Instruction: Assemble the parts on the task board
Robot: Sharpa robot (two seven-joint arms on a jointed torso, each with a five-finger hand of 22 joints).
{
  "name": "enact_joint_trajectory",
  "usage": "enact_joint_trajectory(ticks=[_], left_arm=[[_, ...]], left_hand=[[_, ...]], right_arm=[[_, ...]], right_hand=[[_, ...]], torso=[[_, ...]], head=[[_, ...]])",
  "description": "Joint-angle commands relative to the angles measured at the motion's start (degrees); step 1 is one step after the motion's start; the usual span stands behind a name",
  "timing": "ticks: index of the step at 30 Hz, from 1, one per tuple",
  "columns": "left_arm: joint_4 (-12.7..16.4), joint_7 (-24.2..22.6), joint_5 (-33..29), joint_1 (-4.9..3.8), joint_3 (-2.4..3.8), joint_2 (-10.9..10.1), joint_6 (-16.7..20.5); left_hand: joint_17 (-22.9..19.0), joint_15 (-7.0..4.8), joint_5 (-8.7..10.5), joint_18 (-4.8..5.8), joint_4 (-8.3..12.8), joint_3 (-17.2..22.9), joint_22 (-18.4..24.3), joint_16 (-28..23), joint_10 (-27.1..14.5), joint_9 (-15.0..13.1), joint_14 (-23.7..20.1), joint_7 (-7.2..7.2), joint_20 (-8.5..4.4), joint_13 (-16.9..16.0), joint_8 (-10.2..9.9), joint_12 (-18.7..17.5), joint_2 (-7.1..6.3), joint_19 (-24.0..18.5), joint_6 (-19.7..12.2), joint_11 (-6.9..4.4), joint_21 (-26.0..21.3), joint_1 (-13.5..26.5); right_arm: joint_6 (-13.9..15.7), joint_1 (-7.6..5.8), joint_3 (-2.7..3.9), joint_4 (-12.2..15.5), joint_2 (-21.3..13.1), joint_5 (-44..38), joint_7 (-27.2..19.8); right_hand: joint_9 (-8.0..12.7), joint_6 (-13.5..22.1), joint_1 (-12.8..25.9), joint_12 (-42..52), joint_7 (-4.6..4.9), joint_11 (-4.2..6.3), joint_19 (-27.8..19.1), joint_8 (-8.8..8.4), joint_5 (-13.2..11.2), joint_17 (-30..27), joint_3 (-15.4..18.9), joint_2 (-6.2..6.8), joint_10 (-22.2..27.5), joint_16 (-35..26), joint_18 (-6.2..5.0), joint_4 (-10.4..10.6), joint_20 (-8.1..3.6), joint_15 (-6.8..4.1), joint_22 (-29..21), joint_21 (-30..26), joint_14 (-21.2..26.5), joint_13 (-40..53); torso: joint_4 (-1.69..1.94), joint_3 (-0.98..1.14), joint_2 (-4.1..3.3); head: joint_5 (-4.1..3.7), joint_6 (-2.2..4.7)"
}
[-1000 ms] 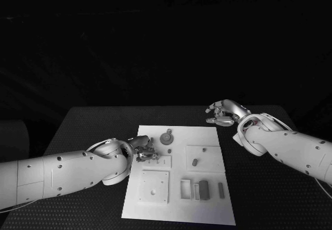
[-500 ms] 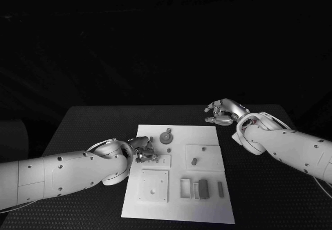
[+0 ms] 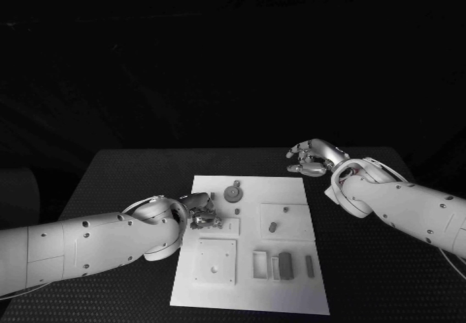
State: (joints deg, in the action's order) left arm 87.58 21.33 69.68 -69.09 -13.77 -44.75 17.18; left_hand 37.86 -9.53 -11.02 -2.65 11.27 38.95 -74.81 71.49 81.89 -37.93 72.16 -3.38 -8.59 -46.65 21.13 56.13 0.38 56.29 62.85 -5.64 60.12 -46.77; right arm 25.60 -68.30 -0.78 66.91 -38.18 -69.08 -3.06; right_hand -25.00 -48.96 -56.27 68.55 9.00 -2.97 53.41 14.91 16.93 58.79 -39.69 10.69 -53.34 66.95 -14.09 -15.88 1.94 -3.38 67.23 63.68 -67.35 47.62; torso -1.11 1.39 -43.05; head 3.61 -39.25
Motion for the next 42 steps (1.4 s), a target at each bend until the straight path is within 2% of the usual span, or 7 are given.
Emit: enact_joint_trajectory(ticks=[1,11,13,21,33,37,42], left_arm=[[-0.1,0.2,0.6,0.07,0.02,0.2,-0.8],[-0.3,0.4,1.2,0.3,0.03,0.8,-1.0],[-0.4,0.4,1.3,0.34,0.03,0.8,-1.0],[-0.5,0.6,1.9,0.44,0.03,1.0,-1.4],[-0.6,1.0,2.7,0.67,0.03,1.2,-1.9],[-0.6,1.1,2.7,0.76,0.03,1.2,-2.1],[-0.6,1.1,2.7,0.82,0.03,1.1,-2.1]], left_hand=[[-0.1,-1.84,0.52,-0.57,0.3,0.0,0.1,0.3,-1.2,0.0,0.8,4.0,-7.17,0.1,0.2,0.3,-0.09,-0.5,7.2,-1.36,0.2,0.7],[-0.5,-1.91,1.51,-0.63,0.1,0.2,0.3,0.6,-1.2,0.0,0.7,4.01,-7.22,0.2,0.2,0.4,-0.81,-0.6,7.2,-1.36,0.5,0.9],[-0.7,-1.95,2.53,-0.67,-0.2,0.2,0.5,0.8,-1.2,0.0,0.7,4.03,-7.24,0.2,0.3,0.5,-1.11,-0.6,7.3,-1.38,0.6,0.9],[-1.1,-2.02,3.93,-0.73,-0.7,0.3,0.7,1.1,-1.2,0.0,0.7,4.07,-7.26,0.3,0.4,0.8,-1.47,-0.6,7.3,-1.43,0.9,1.0],[-1.4,-2.03,3.82,-0.78,-0.9,0.6,0.9,1.6,-1.2,0.0,0.7,4.14,-7.25,0.3,0.5,1.0,-0.31,-0.7,7.5,-1.5,1.2,0.8],[-1.5,-2.0,4.33,-0.78,-0.8,0.3,0.9,1.8,-1.3,0.0,0.6,4.16,-7.23,0.3,0.6,1.2,-0.93,-0.8,7.5,-1.5,1.4,0.9],[-1.9,-1.99,6.08,-0.85,-1.2,0.1,1.2,2.1,-1.3,0.0,0.5,4.2,-7.24,0.4,0.7,1.3,-2.17,-0.9,7.7,-1.54,1.6,1.1]], right_arm=[[-0.7,0.01,0.03,0.1,0.0,0.2,-0.5],[-0.8,0.01,0.03,0.1,0.1,0.2,-0.5],[-0.8,0.02,0.03,0.1,0.1,0.2,-0.5],[-0.8,0.02,0.03,0.1,0.1,0.2,-0.5],[-1.0,0.02,0.03,0.2,0.0,0.4,-0.5],[-1.1,0.03,0.03,0.2,0.0,0.4,-0.5],[-1.1,0.05,0.03,0.2,0.0,0.4,-0.5]], right_hand=[[0.1,0.0,0.6,0.4,0.31,0.1,-0.3,-0.01,0.2,-0.1,0.3,-0.09,0.3,0.0,-0.91,-0.1,0.18,0.03,-0.1,0.0,0.5,-0.1],[0.1,0.0,0.7,0.4,0.32,0.09,-0.3,-0.01,0.4,-0.1,0.4,-0.14,0.4,0.0,-0.91,0.0,0.19,0.03,-0.1,0.0,0.5,-0.1],[0.1,0.0,0.7,0.4,0.32,0.09,-0.3,-0.01,0.4,-0.1,0.4,-0.16,0.4,0.0,-0.91,0.0,0.19,0.03,-0.1,0.0,0.5,-0.1],[0.1,0.0,0.8,0.5,0.32,0.09,-0.3,0.0,0.5,-0.1,0.4,-0.19,0.4,0.0,-0.91,0.0,0.2,0.03,-0.1,0.0,0.5,-0.2],[0.2,0.0,1.1,0.5,0.32,0.09,-0.3,0.01,0.6,-0.1,0.5,-0.3,0.4,0.0,-0.91,0.1,0.21,0.03,-0.1,0.0,0.5,-0.2],[0.2,0.0,1.1,0.5,0.32,0.09,-0.3,0.01,0.6,-0.2,0.5,-0.32,0.4,0.0,-0.91,0.1,0.21,0.04,-0.1,0.0,0.5,-0.3],[0.2,0.0,1.2,0.5,0.32,0.09,-0.3,0.01,0.7,-0.2,0.5,-0.34,0.4,0.0,-0.91,0.1,0.22,0.04,-0.1,0.0,0.5,-0.3]], torso=[[-0.01,0.01,0.0],[-0.01,0.01,0.01],[0.0,0.02,0.0],[-0.02,0.06,0.02],[0.03,0.02,-0.01],[0.01,0.03,0.02],[0.03,0.01,0.01]], head=[[-0.05,0.02],[-0.08,0.01],[-0.09,-0.05],[-0.19,-0.01],[-0.23,-0.06],[-0.24,-0.16],[-0.24,-0.1]])
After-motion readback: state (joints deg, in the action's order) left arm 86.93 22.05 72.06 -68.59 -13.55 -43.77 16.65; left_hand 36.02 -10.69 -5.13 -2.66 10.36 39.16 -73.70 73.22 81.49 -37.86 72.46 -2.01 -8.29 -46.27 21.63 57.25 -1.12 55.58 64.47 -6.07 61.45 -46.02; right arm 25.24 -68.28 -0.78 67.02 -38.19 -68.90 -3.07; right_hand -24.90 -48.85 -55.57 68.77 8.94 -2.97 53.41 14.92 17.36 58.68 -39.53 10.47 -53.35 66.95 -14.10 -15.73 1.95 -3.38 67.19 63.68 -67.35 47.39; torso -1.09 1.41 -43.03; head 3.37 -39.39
